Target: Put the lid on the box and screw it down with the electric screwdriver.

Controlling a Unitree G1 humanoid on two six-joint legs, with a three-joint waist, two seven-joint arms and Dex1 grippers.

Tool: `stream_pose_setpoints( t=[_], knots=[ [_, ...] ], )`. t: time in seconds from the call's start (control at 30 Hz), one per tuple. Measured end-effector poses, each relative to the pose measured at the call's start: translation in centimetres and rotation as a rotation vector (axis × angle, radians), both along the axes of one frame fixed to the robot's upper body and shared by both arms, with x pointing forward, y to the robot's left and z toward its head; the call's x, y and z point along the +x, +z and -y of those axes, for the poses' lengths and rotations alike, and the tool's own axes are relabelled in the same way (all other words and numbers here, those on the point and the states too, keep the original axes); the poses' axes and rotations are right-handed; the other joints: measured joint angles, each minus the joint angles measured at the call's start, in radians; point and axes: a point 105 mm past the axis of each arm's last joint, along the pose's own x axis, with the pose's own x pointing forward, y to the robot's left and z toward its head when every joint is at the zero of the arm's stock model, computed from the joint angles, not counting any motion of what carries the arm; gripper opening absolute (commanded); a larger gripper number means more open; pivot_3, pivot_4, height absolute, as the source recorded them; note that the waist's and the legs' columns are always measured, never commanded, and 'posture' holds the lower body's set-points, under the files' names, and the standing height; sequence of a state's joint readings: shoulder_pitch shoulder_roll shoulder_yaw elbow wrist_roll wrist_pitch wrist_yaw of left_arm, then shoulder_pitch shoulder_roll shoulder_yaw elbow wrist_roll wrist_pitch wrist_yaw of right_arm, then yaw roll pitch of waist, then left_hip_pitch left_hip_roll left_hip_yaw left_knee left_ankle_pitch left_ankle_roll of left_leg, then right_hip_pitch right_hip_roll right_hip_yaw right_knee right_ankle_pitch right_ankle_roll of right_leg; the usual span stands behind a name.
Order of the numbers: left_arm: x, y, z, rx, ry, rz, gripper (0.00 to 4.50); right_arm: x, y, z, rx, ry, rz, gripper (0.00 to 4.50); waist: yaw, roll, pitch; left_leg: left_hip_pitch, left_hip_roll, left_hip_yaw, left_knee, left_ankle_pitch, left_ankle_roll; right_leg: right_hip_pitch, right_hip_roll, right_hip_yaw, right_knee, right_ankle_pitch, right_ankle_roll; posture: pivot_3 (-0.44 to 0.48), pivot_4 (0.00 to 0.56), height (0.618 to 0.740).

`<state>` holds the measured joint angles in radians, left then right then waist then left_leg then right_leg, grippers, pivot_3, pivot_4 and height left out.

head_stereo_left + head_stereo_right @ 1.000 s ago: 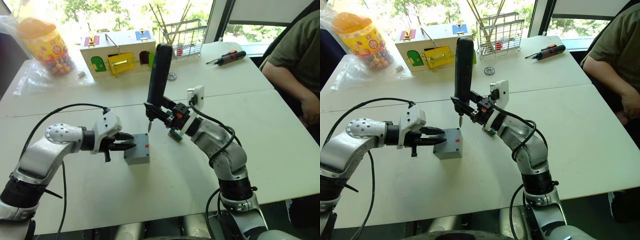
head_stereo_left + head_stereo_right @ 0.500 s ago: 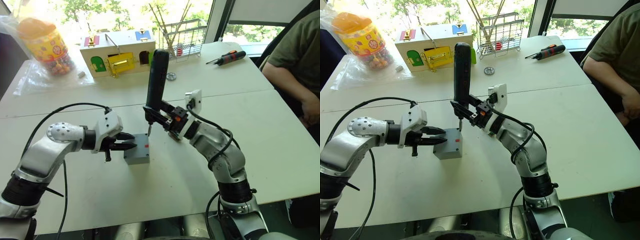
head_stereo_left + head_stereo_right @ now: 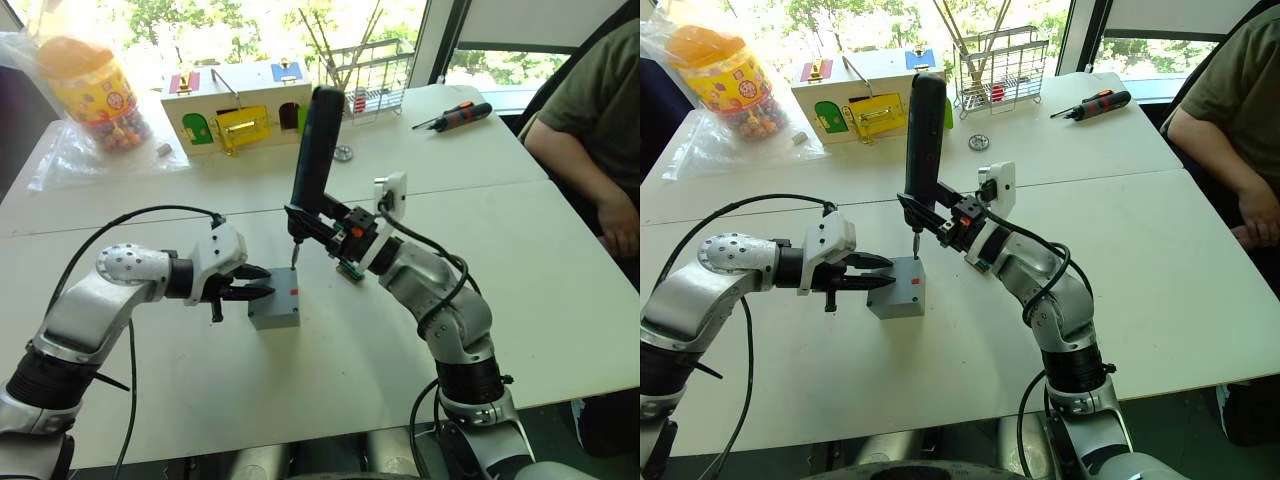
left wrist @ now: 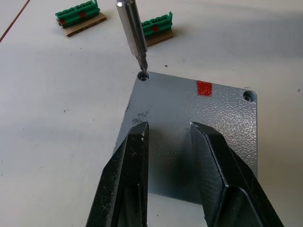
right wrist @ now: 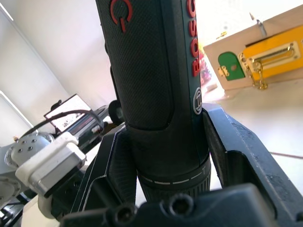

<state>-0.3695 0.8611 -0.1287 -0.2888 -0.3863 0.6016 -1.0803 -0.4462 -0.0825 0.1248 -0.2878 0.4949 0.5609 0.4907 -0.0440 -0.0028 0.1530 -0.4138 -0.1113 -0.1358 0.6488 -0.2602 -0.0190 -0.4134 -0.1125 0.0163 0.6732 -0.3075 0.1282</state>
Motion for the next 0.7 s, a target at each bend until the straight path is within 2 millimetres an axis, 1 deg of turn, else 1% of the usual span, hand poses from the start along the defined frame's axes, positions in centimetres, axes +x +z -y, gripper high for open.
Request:
stream_pose_setpoints(
  t=[0.13, 0.33, 0.53, 0.7],
  knots=[
    [0.00, 0.00, -0.01, 0.002, -0.001, 0.000, 1.36, -0.13, -0.09, -0.29, -0.011, 0.004, 0.009, 1.74, 0.000, 0.000, 0.000, 0.000, 0.000, 0.000, 0.000, 0.000, 0.000, 0.000, 0.000, 0.000, 0.000, 0.000, 0.000, 0.000, 0.150, 0.740],
    [0.00, 0.00, -0.02, 0.003, -0.001, 0.000, 1.36, 0.00, 0.03, -0.07, -0.018, -0.013, 0.033, 1.74, 0.000, 0.000, 0.000, 0.000, 0.000, 0.000, 0.000, 0.000, 0.000, 0.000, 0.000, 0.000, 0.000, 0.000, 0.000, 0.000, 0.150, 0.740],
    [0.04, 0.01, 0.04, 0.004, -0.003, 0.000, 1.36, 0.23, -0.35, 0.03, -0.035, -0.019, 0.032, 1.74, 0.000, 0.000, 0.000, 0.001, 0.000, 0.000, 0.000, 0.000, 0.000, 0.001, 0.000, 0.000, 0.000, 0.000, 0.000, 0.000, 0.150, 0.740],
    [0.08, 0.00, 0.01, 0.004, -0.001, -0.001, 1.36, -0.10, -0.51, -0.52, -0.062, -0.003, 0.059, 1.74, 0.000, 0.000, 0.000, 0.002, 0.000, 0.000, 0.000, 0.000, 0.000, 0.001, 0.000, 0.000, 0.000, 0.000, 0.000, 0.000, 0.150, 0.740]
  ],
)
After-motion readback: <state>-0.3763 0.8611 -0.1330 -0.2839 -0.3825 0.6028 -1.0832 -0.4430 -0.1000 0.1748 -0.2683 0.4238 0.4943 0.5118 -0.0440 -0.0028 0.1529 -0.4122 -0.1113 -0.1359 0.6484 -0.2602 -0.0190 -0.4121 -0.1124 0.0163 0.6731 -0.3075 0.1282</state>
